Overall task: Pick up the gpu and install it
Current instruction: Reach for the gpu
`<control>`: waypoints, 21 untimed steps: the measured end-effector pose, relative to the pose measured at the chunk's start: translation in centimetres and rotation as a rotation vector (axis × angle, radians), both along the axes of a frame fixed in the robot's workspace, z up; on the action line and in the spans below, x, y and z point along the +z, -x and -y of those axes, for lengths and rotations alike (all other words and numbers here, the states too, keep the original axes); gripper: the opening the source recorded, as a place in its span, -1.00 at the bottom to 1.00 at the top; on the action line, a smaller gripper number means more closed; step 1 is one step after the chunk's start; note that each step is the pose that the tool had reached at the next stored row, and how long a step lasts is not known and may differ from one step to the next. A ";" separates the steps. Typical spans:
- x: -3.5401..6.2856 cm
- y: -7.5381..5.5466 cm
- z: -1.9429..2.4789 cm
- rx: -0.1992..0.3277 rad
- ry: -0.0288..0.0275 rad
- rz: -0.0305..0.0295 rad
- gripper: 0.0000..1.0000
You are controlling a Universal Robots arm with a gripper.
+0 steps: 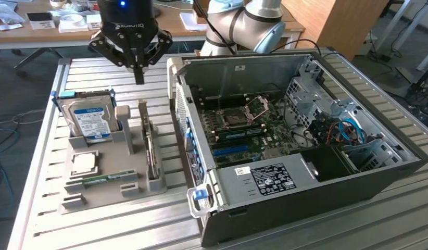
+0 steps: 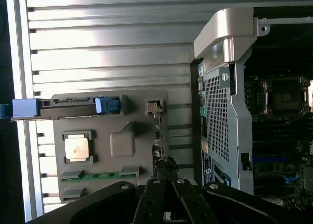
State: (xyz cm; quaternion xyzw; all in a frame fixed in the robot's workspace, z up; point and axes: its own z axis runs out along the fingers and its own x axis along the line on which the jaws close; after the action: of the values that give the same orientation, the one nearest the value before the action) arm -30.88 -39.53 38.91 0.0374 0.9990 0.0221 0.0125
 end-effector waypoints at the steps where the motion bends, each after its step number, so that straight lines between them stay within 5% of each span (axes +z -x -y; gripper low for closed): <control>1: 0.00 0.0 0.01 0.000 0.0000 -0.0001 -0.80; 4: 0.00 0.0 0.27 0.000 0.0003 0.0000 -0.80; 10: 0.00 0.0 1.46 0.000 0.0054 -0.0001 -0.80; 21: 0.00 0.0 3.44 -0.001 0.0282 -0.0001 -0.80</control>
State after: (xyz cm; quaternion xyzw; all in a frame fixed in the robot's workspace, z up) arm -30.89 -42.97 38.91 0.0379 0.9992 0.0080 0.0130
